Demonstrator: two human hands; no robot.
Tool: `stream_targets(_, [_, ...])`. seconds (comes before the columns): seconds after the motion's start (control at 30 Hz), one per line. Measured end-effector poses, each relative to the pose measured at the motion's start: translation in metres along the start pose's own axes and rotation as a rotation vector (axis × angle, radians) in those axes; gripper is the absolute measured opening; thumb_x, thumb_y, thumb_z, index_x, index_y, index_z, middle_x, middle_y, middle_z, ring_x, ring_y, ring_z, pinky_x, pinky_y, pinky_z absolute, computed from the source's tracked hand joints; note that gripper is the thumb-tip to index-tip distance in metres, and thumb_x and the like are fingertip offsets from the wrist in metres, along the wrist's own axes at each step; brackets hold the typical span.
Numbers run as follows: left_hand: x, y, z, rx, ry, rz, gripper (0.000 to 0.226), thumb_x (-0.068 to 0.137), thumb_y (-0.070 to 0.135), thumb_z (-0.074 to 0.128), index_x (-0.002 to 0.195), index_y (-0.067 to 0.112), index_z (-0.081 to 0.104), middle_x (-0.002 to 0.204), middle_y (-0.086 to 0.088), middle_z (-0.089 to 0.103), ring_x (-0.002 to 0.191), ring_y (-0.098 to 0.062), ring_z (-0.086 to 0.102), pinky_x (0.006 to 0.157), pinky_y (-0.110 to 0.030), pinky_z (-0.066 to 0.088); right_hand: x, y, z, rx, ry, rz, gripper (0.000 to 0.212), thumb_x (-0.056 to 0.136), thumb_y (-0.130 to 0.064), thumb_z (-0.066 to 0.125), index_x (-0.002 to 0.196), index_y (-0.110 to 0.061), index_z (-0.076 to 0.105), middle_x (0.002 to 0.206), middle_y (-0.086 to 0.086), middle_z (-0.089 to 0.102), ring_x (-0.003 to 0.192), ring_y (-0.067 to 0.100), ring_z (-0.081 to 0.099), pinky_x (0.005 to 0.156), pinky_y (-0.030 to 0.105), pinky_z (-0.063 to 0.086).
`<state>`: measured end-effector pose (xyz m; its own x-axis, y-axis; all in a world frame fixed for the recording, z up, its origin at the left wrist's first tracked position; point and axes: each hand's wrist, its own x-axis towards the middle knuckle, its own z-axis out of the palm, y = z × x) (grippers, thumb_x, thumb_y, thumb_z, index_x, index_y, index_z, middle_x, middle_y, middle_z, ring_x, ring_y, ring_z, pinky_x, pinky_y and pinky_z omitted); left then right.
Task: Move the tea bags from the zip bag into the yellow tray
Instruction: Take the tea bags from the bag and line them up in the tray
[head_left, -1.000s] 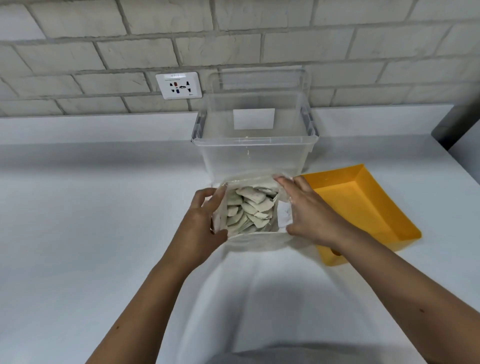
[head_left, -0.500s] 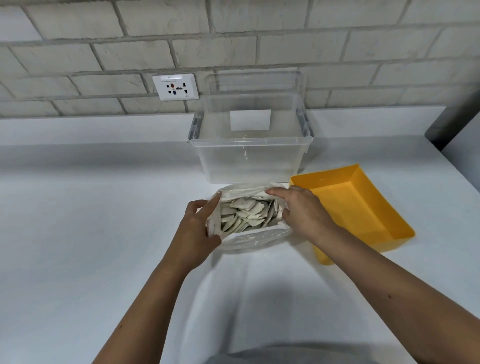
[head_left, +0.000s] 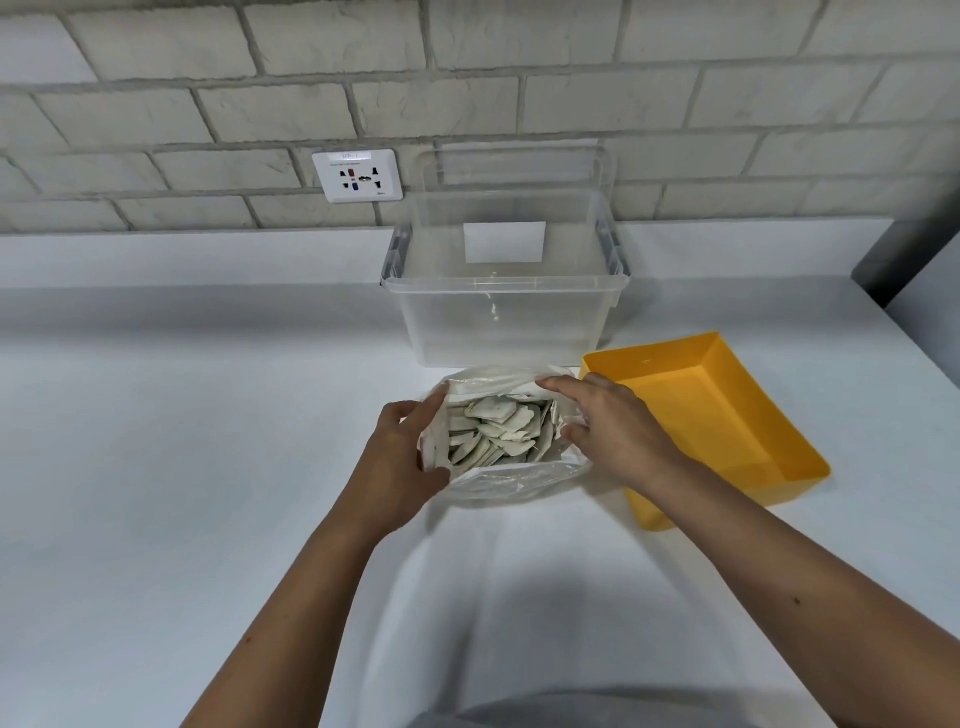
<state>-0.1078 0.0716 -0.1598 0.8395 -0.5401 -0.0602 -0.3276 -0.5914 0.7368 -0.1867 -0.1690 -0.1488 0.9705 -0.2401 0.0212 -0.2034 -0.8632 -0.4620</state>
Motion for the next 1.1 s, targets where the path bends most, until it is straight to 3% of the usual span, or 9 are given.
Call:
stream_targets(0.1, [-0.004, 0.002, 0.002, 0.014, 0.051, 0.020, 0.087, 0.083, 0.013, 0.076, 0.152, 0.043, 0.031, 0.132, 0.005, 0.041, 0.090, -0.011, 0.058, 0.084, -0.020, 0.046, -0.006, -0.004, 0.002, -0.034, 0.078, -0.040, 0.054, 0.087, -0.031, 0.070, 0.136, -0.041, 0.051, 0.112, -0.004, 0.049, 0.103, 0.016, 0.045, 0.085, 0.030, 0.045])
stream_targets(0.2, [-0.008, 0.010, 0.004, 0.147, 0.280, 0.111, 0.058, 0.082, 0.022, 0.079, 0.136, 0.033, 0.059, 0.131, 0.004, 0.050, 0.108, -0.021, 0.049, 0.084, -0.033, 0.047, -0.009, -0.008, 0.005, -0.055, 0.262, -0.105, 0.041, 0.081, -0.041, 0.074, 0.121, -0.038, 0.066, 0.124, 0.001, 0.054, 0.114, 0.025, 0.043, 0.095, 0.037, 0.041])
stream_targets(0.33, [-0.012, 0.018, 0.011, 0.451, 0.552, 0.207, 0.017, 0.078, 0.023, 0.083, 0.094, 0.028, 0.078, 0.098, 0.001, 0.062, 0.089, -0.028, 0.054, 0.076, -0.034, 0.037, -0.014, -0.017, 0.013, -0.037, 0.373, -0.171, 0.032, 0.079, -0.037, 0.076, 0.110, -0.034, 0.070, 0.122, 0.000, 0.056, 0.116, 0.022, 0.040, 0.095, 0.041, 0.040])
stream_targets(0.53, [-0.014, 0.014, 0.026, 0.758, 0.503, 0.263, 0.017, 0.077, 0.043, 0.071, 0.079, 0.028, 0.078, 0.081, 0.000, 0.060, 0.077, -0.027, 0.055, 0.074, -0.038, 0.027, -0.019, -0.024, 0.017, 0.027, 0.415, -0.233, 0.020, 0.080, -0.025, 0.076, 0.100, -0.029, 0.073, 0.102, -0.005, 0.057, 0.101, 0.021, 0.047, 0.086, 0.036, 0.041])
stream_targets(0.67, [-0.008, 0.012, 0.027, 0.825, 0.460, 0.221, 0.020, 0.080, 0.041, 0.065, 0.072, 0.027, 0.077, 0.077, 0.001, 0.058, 0.074, -0.025, 0.053, 0.071, -0.037, 0.026, -0.021, -0.025, 0.019, 0.071, 0.367, -0.257, 0.016, 0.082, -0.022, 0.075, 0.097, -0.026, 0.074, 0.094, -0.006, 0.057, 0.092, 0.016, 0.047, 0.081, 0.030, 0.039])
stream_targets(0.77, [-0.008, 0.011, 0.023, 0.636, 0.459, 0.179, 0.019, 0.087, 0.040, 0.068, 0.077, 0.027, 0.077, 0.078, 0.003, 0.062, 0.074, -0.025, 0.056, 0.070, -0.036, 0.032, -0.022, -0.027, 0.016, 0.133, 0.316, -0.240, 0.015, 0.082, -0.022, 0.074, 0.096, -0.027, 0.074, 0.091, -0.008, 0.059, 0.089, 0.011, 0.048, 0.080, 0.027, 0.040])
stream_targets(0.87, [-0.012, 0.021, 0.010, 0.141, 0.371, 0.042, 0.010, 0.091, 0.033, 0.069, 0.085, 0.027, 0.073, 0.085, 0.009, 0.068, 0.078, -0.017, 0.061, 0.070, -0.030, 0.042, -0.021, -0.029, 0.010, 0.258, 0.273, -0.195, 0.015, 0.084, -0.021, 0.073, 0.097, -0.027, 0.073, 0.088, -0.011, 0.062, 0.080, -0.002, 0.049, 0.074, 0.016, 0.038])
stream_targets(0.97, [-0.018, 0.036, -0.001, -0.329, 0.308, -0.125, 0.014, 0.096, 0.028, 0.063, 0.086, 0.023, 0.070, 0.079, 0.011, 0.073, 0.073, -0.006, 0.066, 0.074, -0.029, 0.051, -0.020, -0.032, 0.003, 0.471, 0.215, -0.117, 0.014, 0.086, -0.019, 0.072, 0.099, -0.024, 0.074, 0.086, -0.011, 0.066, 0.060, 0.002, 0.046, 0.060, 0.014, 0.039])
stream_targets(1.1, [-0.019, 0.047, -0.007, -0.778, 0.235, -0.254, 0.018, 0.100, 0.020, 0.057, 0.100, 0.007, 0.069, 0.089, -0.008, 0.078, 0.082, -0.024, 0.076, 0.089, -0.042, 0.058, -0.018, -0.041, -0.005, 0.643, 0.136, -0.011, 0.013, 0.092, -0.023, 0.065, 0.101, -0.022, 0.074, 0.087, -0.015, 0.071, 0.063, -0.001, 0.053, 0.061, 0.012, 0.043])
